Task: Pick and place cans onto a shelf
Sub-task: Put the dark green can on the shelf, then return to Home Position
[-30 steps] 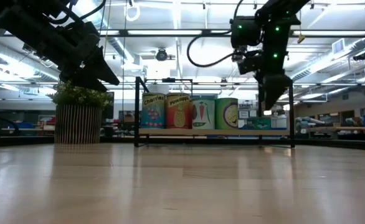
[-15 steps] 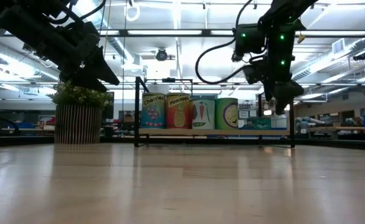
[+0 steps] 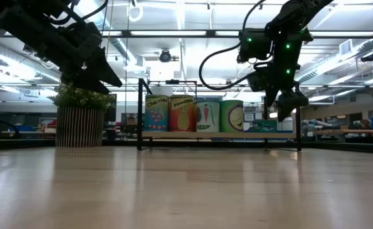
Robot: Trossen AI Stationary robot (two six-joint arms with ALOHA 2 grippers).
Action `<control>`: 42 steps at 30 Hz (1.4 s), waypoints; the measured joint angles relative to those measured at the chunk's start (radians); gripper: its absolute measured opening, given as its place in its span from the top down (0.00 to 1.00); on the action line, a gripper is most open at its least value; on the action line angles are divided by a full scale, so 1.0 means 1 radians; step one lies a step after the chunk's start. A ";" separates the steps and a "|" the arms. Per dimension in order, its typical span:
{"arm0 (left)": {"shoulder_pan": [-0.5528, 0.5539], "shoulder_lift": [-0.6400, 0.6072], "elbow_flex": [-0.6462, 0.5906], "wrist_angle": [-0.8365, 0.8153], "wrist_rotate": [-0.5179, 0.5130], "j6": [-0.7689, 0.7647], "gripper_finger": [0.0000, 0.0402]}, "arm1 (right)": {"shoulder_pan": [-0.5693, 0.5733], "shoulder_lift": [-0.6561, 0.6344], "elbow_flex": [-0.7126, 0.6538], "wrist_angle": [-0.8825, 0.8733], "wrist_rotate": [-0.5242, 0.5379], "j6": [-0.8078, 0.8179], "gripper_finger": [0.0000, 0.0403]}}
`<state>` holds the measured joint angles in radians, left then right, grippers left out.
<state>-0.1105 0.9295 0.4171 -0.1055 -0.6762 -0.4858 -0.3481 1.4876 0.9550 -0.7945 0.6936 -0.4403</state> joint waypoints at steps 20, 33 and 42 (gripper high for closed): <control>0.000 0.000 0.000 0.000 0.000 0.007 0.01 | 0.083 -0.005 0.094 -0.017 -0.032 0.181 0.06; 0.000 0.000 0.000 0.105 0.005 0.216 0.01 | 0.388 -0.188 -0.041 0.298 -0.288 0.482 0.13; -0.001 -0.031 0.000 0.181 -0.004 0.323 0.01 | 0.481 -0.440 -0.338 0.761 -0.358 0.404 0.14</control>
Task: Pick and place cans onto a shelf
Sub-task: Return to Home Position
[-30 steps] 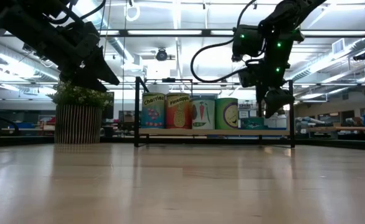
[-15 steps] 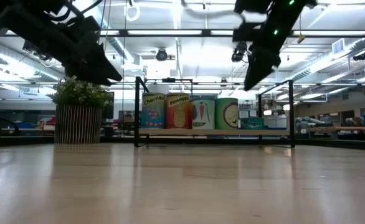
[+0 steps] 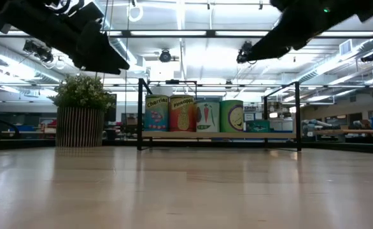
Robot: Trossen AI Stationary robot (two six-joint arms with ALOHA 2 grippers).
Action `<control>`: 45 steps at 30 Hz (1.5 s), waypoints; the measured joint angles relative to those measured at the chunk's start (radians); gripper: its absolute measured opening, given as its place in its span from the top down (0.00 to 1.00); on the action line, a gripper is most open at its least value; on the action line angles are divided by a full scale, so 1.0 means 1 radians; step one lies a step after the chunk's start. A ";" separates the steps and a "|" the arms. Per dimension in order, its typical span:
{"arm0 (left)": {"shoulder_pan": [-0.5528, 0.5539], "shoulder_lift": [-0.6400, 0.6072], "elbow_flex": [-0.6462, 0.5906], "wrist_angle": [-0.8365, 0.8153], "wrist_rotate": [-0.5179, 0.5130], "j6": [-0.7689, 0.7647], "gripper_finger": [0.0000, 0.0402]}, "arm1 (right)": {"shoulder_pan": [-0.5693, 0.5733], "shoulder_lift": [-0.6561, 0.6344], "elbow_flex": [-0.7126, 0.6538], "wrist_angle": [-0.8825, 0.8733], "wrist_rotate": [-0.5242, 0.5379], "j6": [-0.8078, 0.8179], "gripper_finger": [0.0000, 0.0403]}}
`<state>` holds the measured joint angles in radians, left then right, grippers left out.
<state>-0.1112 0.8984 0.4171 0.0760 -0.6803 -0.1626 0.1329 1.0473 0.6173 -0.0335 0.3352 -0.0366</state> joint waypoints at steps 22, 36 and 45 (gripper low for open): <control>0.064 -0.188 -0.408 0.711 0.354 0.017 0.01 | -0.003 -0.431 -0.332 0.256 -0.031 -0.099 0.14; 0.151 -0.656 -0.409 0.270 0.403 0.011 0.01 | -0.004 -0.636 -0.449 0.265 -0.031 -0.097 0.14; 0.153 -0.900 -0.409 0.055 0.359 0.011 0.01 | -0.004 -0.716 -0.508 0.265 -0.031 -0.081 0.14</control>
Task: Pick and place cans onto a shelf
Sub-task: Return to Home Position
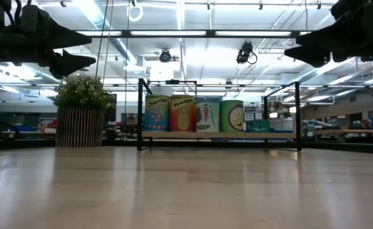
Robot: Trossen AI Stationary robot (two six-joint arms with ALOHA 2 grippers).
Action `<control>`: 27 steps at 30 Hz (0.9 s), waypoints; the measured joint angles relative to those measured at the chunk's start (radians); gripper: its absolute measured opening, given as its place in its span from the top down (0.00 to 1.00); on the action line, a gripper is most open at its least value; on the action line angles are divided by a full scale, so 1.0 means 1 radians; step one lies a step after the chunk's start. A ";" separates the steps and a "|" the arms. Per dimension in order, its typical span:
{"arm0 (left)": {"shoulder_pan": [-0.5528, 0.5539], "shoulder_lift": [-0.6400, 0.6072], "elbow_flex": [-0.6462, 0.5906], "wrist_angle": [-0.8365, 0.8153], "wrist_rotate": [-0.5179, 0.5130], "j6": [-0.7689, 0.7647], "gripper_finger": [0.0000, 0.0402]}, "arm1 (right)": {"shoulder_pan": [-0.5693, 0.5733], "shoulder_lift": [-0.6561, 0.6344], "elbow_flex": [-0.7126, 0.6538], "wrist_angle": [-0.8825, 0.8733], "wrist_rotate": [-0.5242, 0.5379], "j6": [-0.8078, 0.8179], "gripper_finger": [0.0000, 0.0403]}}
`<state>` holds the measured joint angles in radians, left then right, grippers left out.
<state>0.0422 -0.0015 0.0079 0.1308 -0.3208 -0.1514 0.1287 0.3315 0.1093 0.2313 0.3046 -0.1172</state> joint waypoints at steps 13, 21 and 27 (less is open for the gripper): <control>-0.023 0.006 0.000 0.000 -0.063 0.086 0.01 | -0.030 -0.175 -0.103 -0.016 0.016 0.036 0.14; -0.074 0.007 0.000 0.001 -0.017 0.138 0.01 | -0.033 -0.197 -0.103 -0.018 0.019 0.057 0.14; -0.080 0.008 -0.001 -0.055 0.103 0.163 0.01 | -0.033 -0.195 -0.103 -0.064 0.041 0.095 0.14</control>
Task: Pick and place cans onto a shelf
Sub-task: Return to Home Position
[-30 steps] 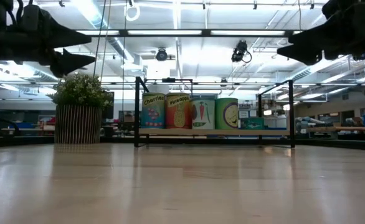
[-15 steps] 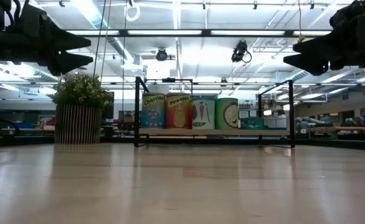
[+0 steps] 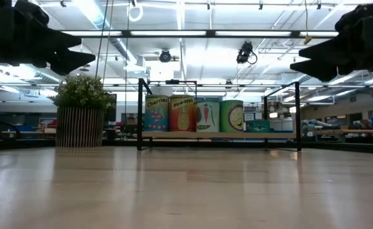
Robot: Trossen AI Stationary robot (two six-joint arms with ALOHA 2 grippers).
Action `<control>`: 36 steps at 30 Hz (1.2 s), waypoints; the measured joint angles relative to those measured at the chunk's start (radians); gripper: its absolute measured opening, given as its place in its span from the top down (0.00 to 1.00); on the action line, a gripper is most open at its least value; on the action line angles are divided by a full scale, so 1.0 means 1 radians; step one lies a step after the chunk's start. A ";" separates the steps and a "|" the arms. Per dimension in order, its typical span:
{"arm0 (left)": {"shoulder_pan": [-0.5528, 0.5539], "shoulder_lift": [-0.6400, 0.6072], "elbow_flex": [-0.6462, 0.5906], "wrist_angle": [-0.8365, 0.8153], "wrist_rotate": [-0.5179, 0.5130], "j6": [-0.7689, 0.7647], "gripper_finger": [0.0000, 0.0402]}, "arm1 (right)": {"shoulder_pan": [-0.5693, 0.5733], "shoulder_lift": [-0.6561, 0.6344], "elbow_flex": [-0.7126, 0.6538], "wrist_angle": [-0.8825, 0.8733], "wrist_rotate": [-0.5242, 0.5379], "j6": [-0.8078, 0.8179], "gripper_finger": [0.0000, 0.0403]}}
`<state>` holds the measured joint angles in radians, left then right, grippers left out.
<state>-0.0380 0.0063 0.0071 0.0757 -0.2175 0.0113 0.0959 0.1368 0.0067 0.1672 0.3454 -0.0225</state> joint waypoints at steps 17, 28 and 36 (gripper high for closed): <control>0.000 -0.001 0.000 0.008 0.069 0.029 0.01 | 0.000 0.000 0.000 -0.030 0.001 0.053 0.14; 0.000 0.000 0.000 0.008 0.065 0.021 0.01 | 0.000 0.000 0.000 -0.030 0.001 0.053 0.14; 0.000 0.000 0.000 0.008 0.065 0.019 0.01 | 0.000 0.000 0.000 -0.030 0.001 0.053 0.14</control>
<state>-0.0376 0.0063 0.0067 0.0837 -0.1524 0.0307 0.0959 0.1371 0.0067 0.1371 0.3464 0.0307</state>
